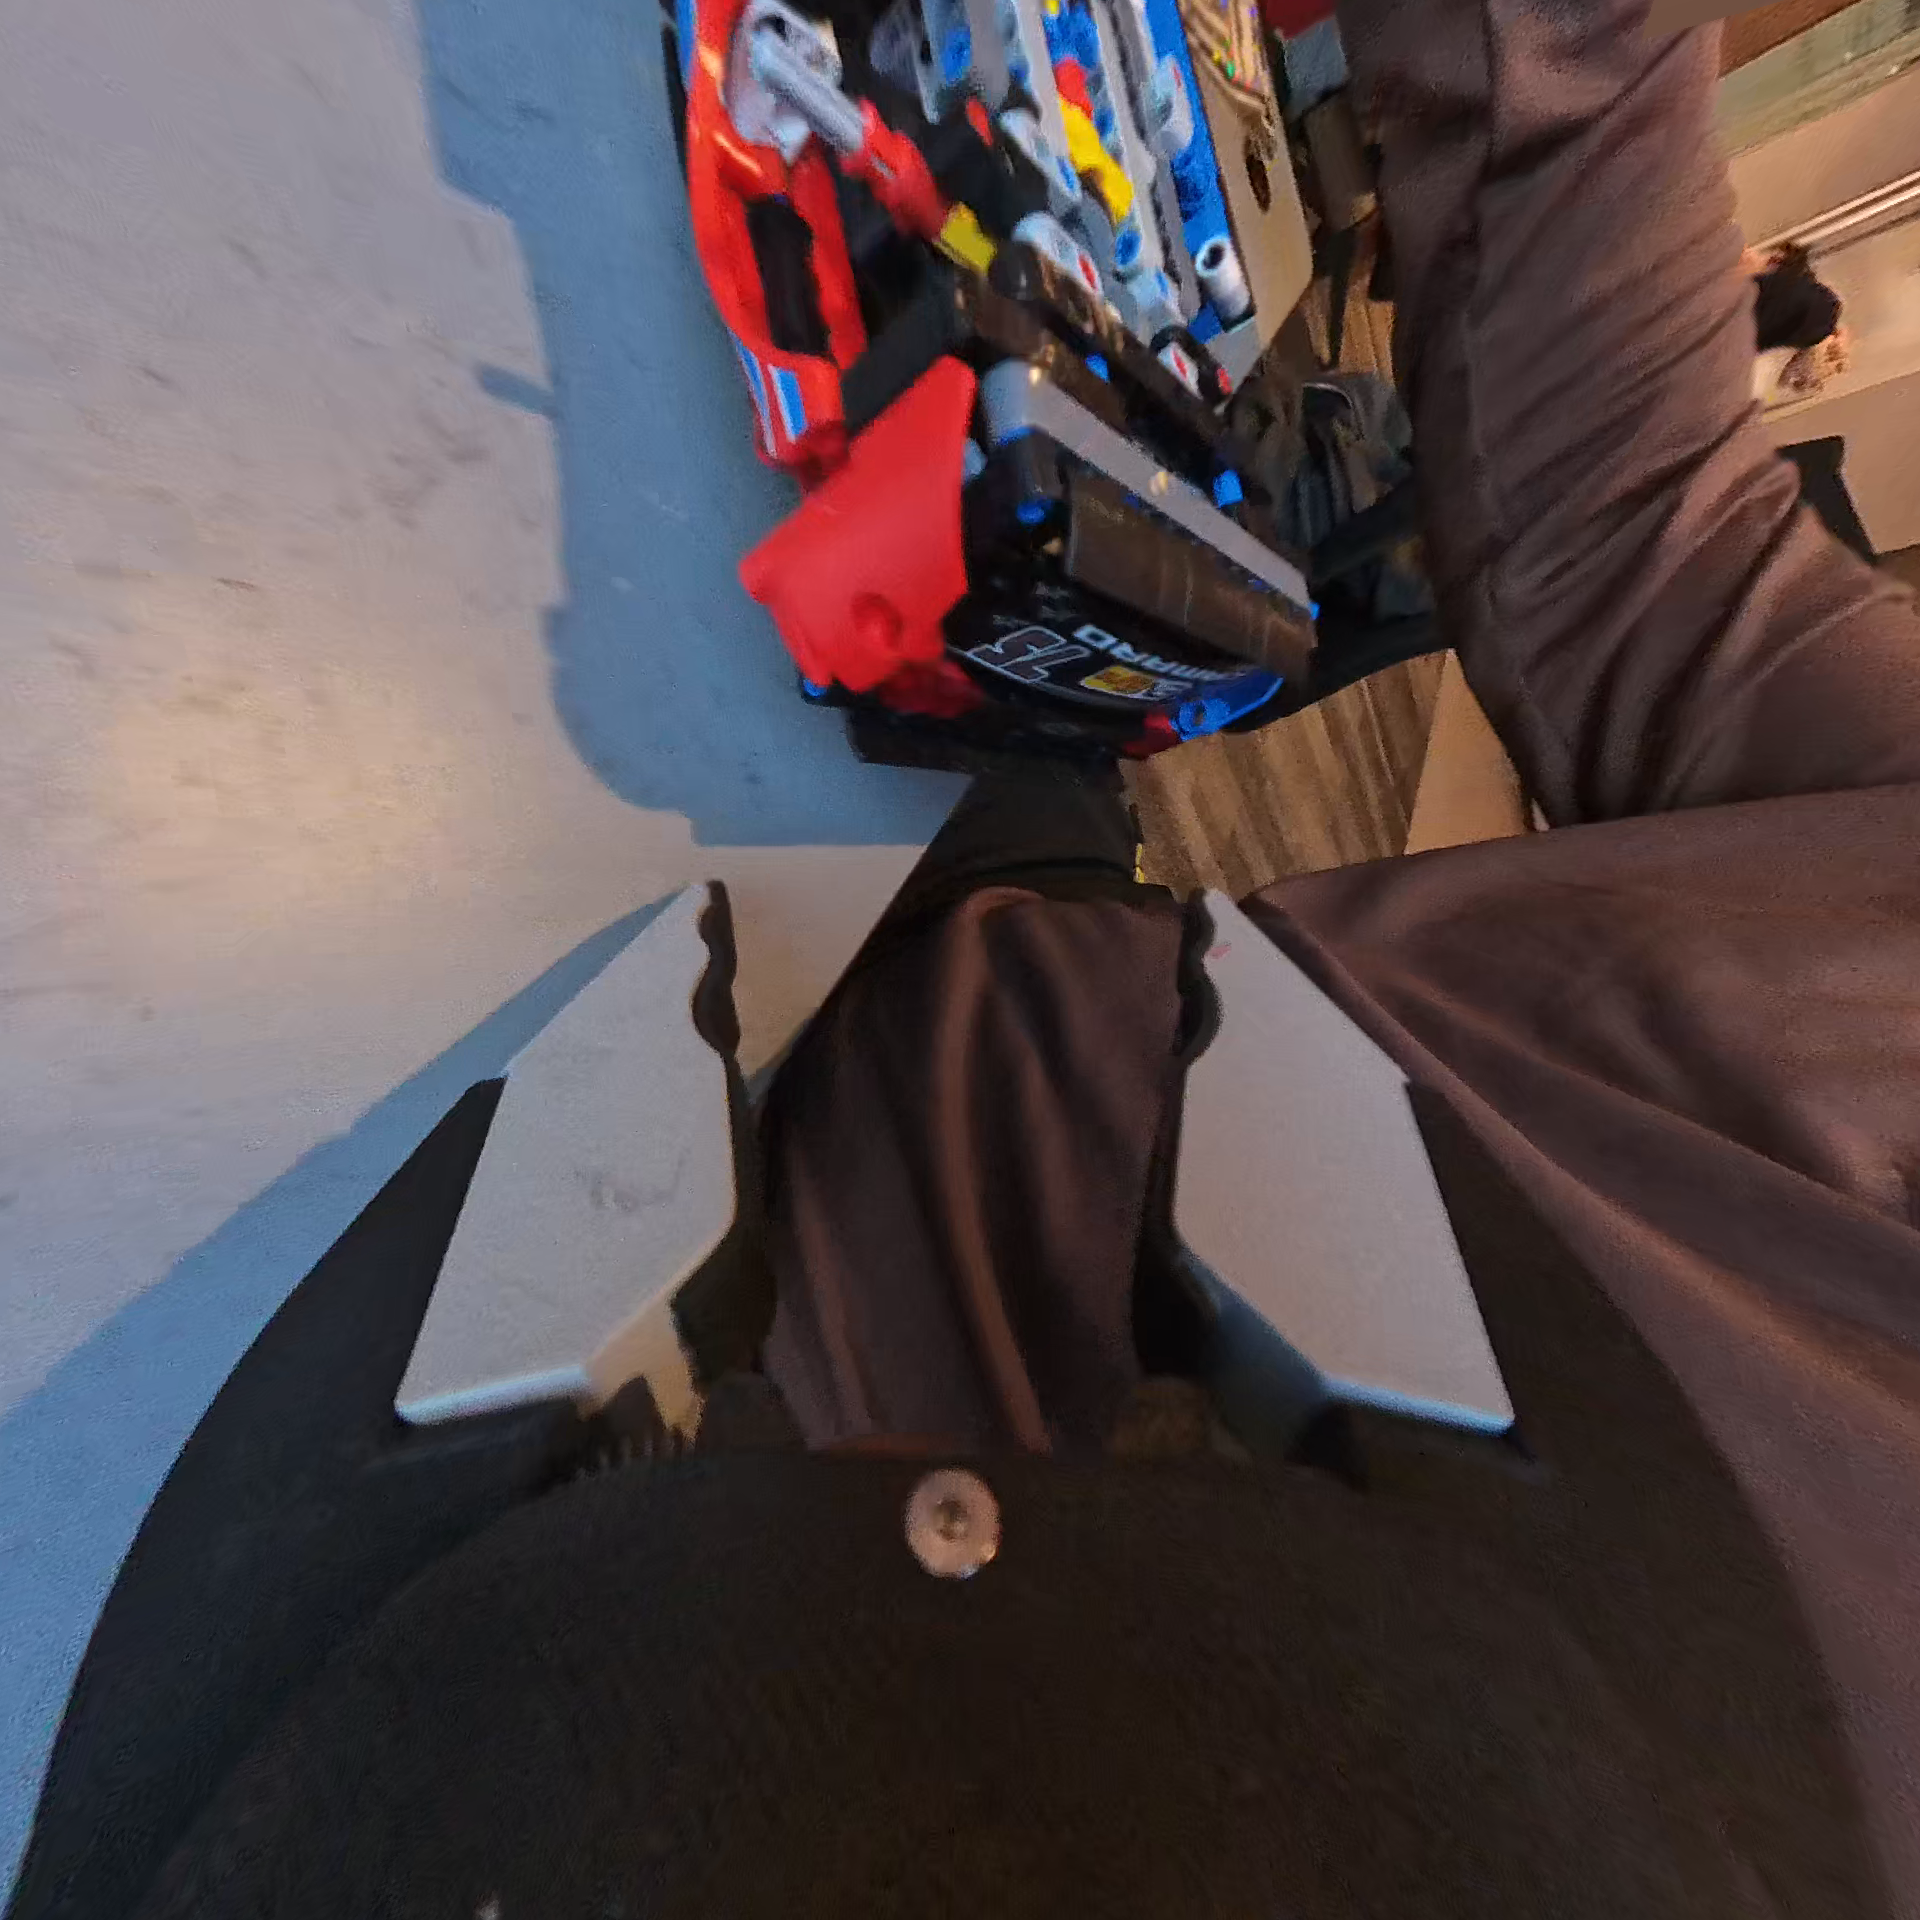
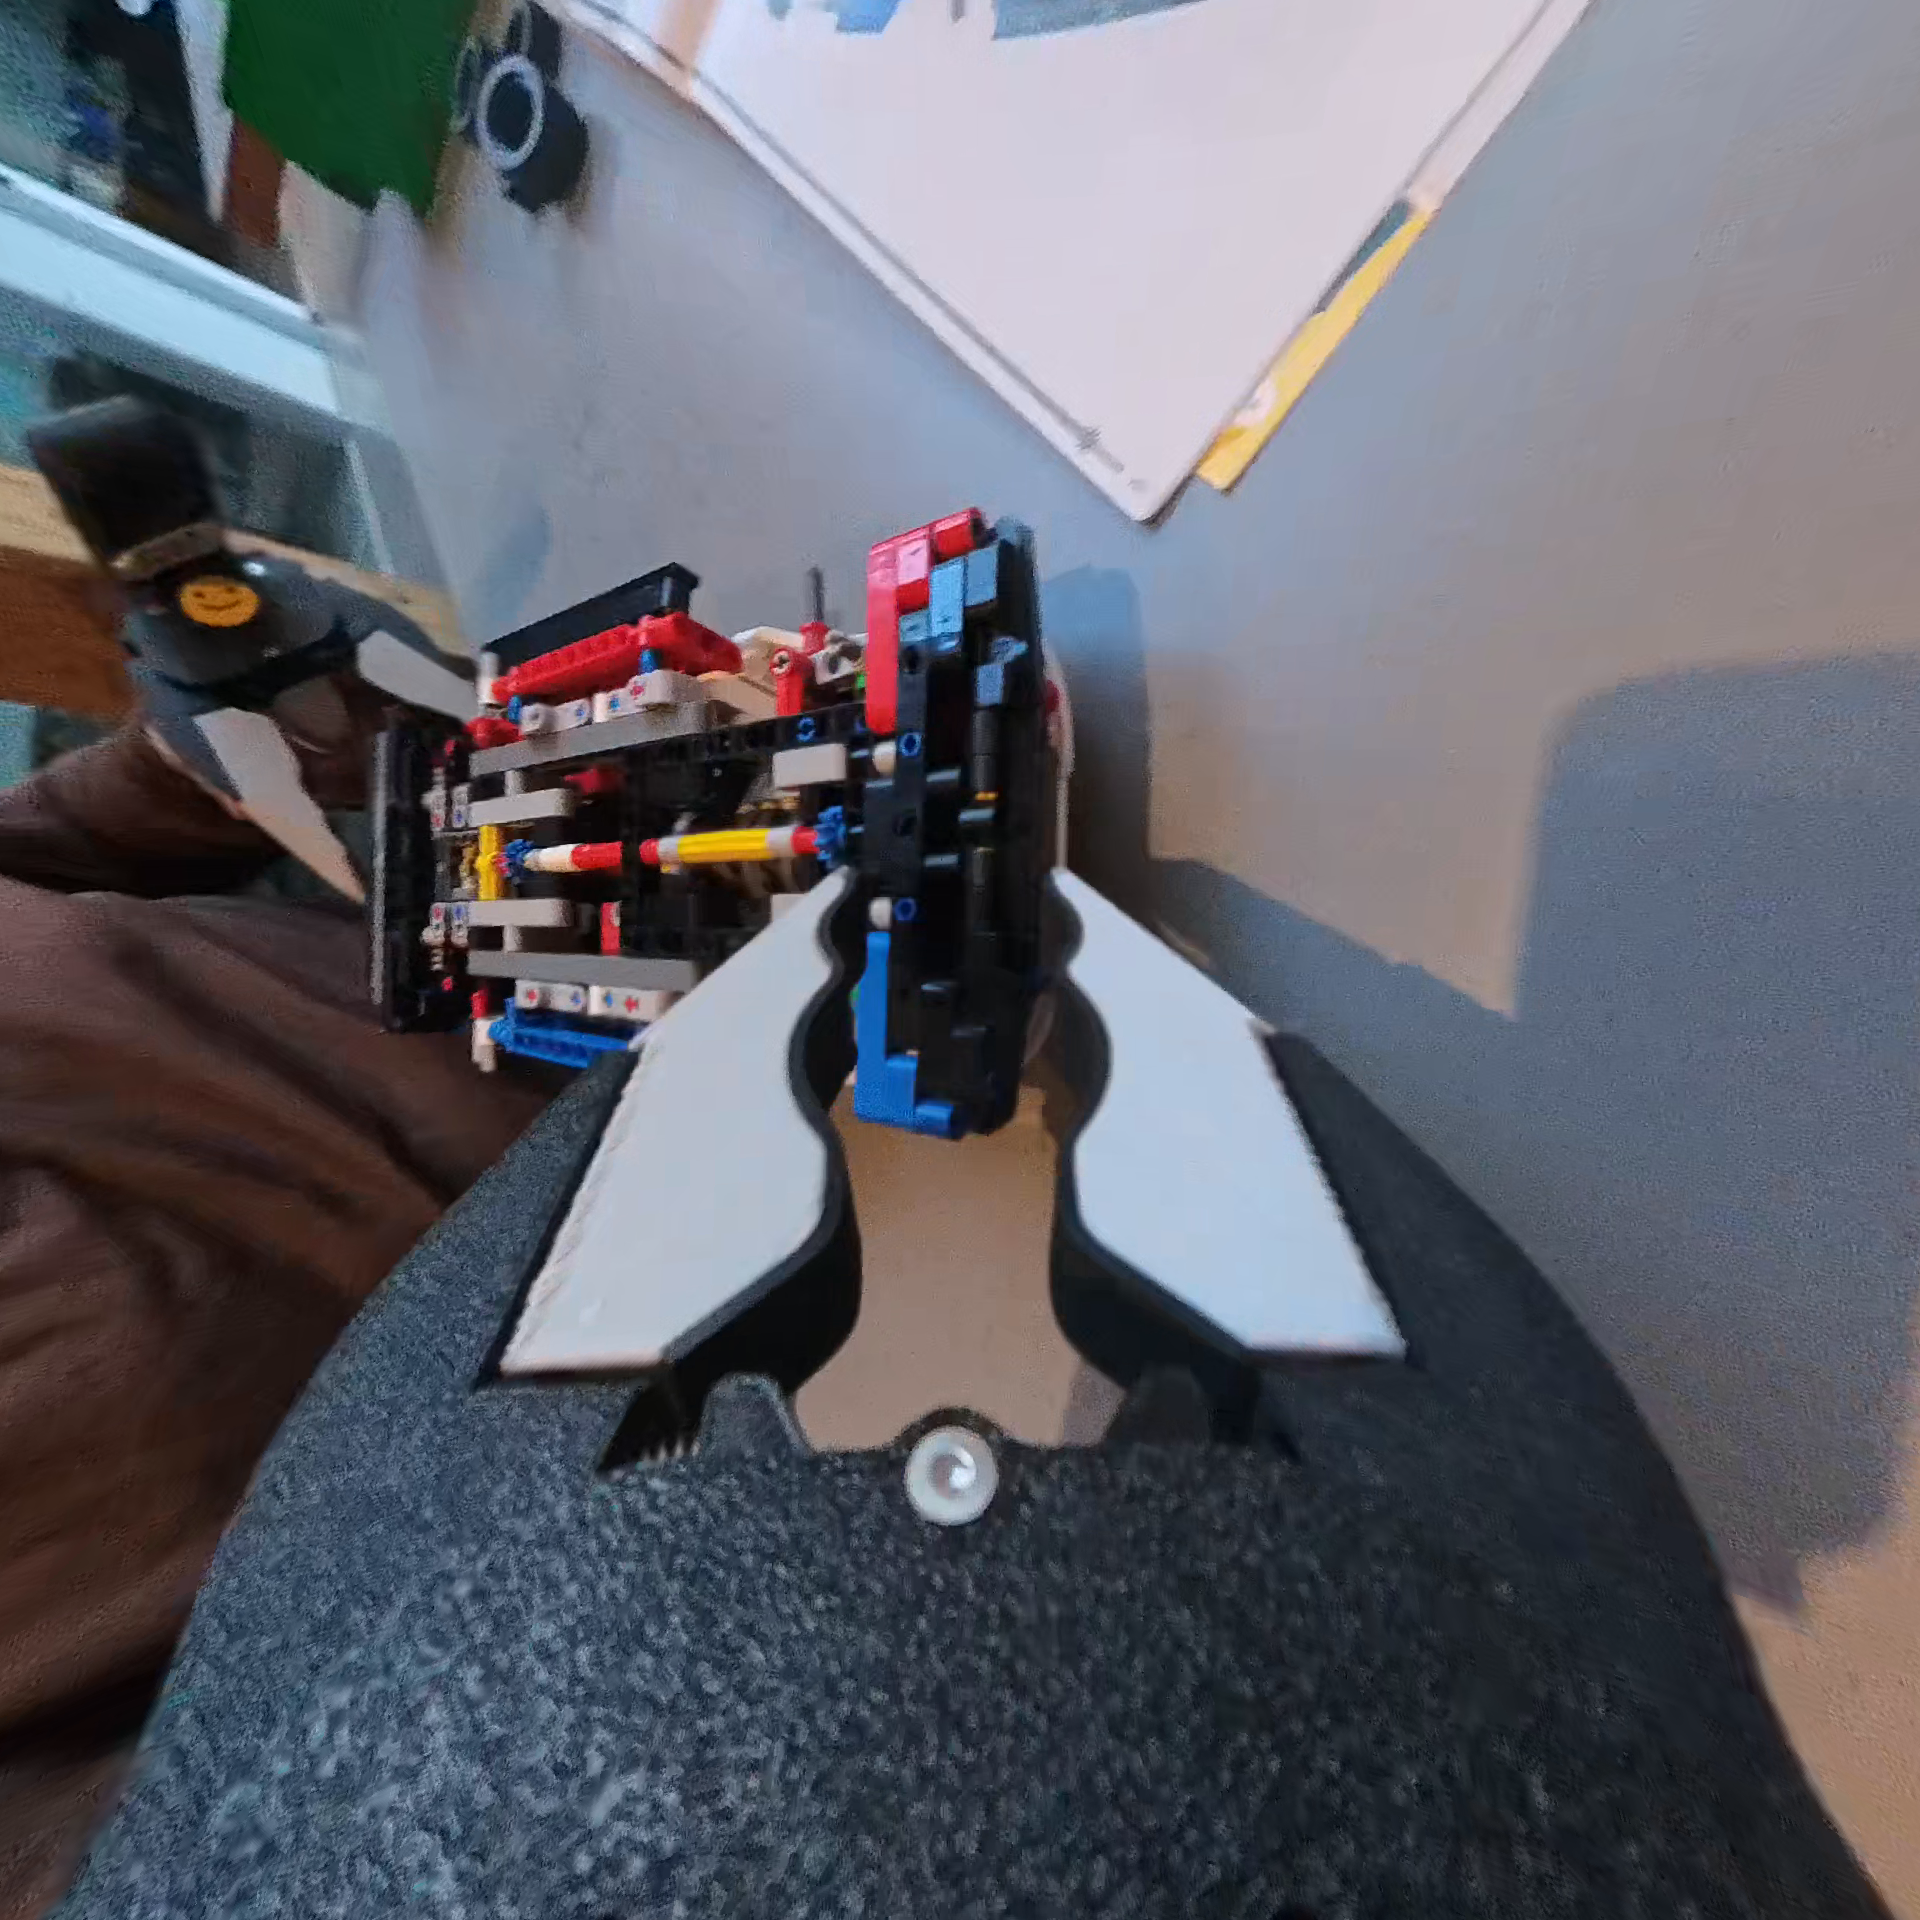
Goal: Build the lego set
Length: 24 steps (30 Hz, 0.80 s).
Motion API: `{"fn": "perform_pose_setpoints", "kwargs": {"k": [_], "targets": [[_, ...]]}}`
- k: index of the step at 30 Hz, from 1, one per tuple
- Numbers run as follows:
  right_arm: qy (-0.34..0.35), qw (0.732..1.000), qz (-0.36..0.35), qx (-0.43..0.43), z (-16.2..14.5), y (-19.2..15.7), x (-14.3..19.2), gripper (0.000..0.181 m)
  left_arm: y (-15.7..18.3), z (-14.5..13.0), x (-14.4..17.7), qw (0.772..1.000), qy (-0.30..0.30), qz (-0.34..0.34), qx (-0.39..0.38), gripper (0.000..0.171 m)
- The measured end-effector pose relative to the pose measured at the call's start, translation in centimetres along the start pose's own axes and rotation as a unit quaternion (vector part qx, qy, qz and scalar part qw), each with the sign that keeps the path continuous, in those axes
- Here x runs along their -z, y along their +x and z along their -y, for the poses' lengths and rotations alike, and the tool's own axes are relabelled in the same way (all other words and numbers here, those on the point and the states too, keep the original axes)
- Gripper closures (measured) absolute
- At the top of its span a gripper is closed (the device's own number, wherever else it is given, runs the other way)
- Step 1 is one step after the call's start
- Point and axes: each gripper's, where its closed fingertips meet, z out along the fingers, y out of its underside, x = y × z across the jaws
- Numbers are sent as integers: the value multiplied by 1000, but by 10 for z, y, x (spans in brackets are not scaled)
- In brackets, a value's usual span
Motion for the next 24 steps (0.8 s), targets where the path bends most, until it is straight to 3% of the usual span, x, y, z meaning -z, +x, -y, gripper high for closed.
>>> {"fn": "perform_pose_setpoints", "kwargs": {"k": [1, 6, 10, 13, 17, 20, 24], "targets": [[-3, 1000, 2, -3, -4, -1, -3, 145, 2, 0, -6, 1000, 8, 2, 1, 87], [7, 1000, 4, -27, -37, -16, 2, 153, 2, 13, -16, 999, 39, -3, 10, 86], [15, 999, 10, -39, -85, -39, 10, 151, -22, 29, 13, 999, 29, 39, -21, 79], [45, 997, 35, -56, -106, -48, 20, 160, -46, 51, 41, 996, 51, 60, -37, 92], [96, 984, 71, -131, -107, -46, 22, 131, -67, 58, 53, 1000, -17, 17, 1, 80], [68, 986, 67, -134, -132, -59, 12, 130, -79, 74, 52, 998, -56, -2, -3, 87], [115, 980, 67, -147, -161, -85, 13, 130, -90, 101, 64, 997, -76, -5, -16, 83]]}}
